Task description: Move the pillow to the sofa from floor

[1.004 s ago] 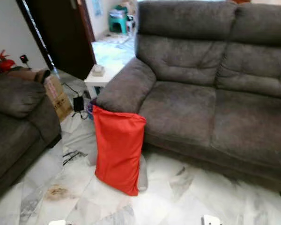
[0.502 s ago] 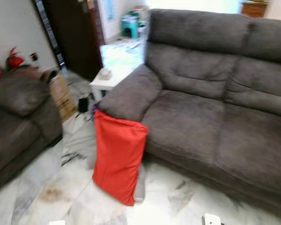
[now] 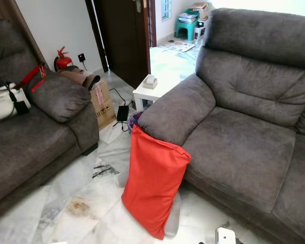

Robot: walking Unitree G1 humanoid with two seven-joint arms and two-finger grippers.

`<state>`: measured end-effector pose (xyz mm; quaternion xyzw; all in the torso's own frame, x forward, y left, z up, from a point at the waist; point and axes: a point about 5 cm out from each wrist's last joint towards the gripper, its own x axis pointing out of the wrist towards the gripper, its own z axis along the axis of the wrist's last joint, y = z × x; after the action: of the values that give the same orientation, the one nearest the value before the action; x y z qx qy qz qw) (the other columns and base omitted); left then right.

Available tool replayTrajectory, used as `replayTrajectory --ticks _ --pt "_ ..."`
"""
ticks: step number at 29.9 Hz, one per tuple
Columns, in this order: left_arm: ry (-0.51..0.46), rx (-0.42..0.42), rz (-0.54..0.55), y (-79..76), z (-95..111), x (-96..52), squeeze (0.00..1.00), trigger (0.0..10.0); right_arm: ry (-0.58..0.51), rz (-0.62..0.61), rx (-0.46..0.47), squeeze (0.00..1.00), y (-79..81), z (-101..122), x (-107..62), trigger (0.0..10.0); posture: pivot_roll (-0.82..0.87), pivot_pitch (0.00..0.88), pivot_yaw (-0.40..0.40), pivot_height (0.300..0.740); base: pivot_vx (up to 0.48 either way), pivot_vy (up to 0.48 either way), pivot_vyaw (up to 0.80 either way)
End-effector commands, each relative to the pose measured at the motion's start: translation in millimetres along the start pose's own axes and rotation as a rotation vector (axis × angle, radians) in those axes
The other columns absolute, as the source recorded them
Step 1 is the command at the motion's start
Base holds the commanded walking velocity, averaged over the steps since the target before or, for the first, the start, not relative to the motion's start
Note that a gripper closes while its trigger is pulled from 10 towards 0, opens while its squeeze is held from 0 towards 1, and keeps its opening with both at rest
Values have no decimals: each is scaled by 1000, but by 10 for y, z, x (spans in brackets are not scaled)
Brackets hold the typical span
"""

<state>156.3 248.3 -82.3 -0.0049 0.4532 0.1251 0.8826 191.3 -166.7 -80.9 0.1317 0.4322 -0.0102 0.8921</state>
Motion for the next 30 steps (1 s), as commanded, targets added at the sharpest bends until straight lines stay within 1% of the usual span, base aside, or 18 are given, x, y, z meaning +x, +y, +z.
replayTrajectory --ticks 1,6,13,18,21,30 --pt "18 3 6 24 -56 -12 0 10000 6 8 8 0 34 -12 6 10000 113 73 32 740 255 0 0" --pt "-15 -4 3 14 -32 -14 0 10000 2 14 8 0 41 1 9 10000 124 67 23 740 0 0 0" --pt "-6 4 -7 6 -40 -13 0 10000 8 15 4 0 36 -10 6 10000 131 56 15 740 0 0 0" --pt "1 7 -17 -19 -46 -11 0 10000 6 9 3 0 -2 1 0 10000 136 49 -3 740 0 0 0" --pt "3 6 -21 -39 -49 -10 0 10000 0 3 4 0 -32 23 -3 10000 141 49 -14 740 0 0 0" --pt "2 6 -32 -69 -52 -9 0 10000 -15 -3 19 0 -51 68 0 10000 148 46 -27 740 0 0 0"
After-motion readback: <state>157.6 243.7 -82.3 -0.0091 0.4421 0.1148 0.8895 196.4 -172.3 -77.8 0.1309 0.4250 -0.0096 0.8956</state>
